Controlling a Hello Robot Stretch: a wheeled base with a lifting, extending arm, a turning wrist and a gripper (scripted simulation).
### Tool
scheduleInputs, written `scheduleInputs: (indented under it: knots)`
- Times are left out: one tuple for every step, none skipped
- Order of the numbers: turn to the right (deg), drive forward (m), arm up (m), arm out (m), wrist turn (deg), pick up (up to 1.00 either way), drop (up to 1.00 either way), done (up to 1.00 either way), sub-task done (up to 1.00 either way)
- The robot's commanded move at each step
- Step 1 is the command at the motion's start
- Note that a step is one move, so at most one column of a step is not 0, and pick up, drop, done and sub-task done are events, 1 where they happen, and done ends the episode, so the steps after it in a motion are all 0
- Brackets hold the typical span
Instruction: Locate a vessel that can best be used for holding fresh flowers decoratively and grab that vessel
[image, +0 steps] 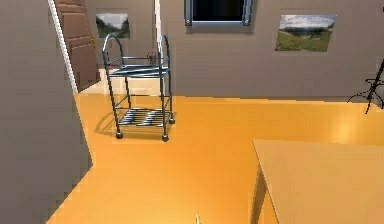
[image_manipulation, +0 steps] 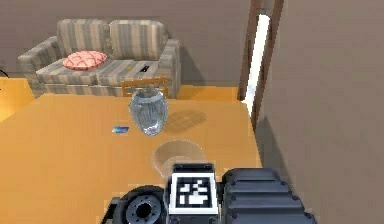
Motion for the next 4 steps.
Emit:
scheduleInputs:
  knots:
    - [0.0, 0.00, 0.00, 0.50, 0.0, 0.00, 0.00, 0.00, 0.00]
    - [0.0, 0.00, 0.00, 0.00, 45.0, 0.00, 0.00, 0.00, 0.00]
    - [0.0, 0.00, 0.00, 0.00, 45.0, 0.00, 0.00, 0.00, 0.00]
    - [0.0, 0.00, 0.00, 0.00, 39.0, 0.00, 0.00, 0.00, 0.00]
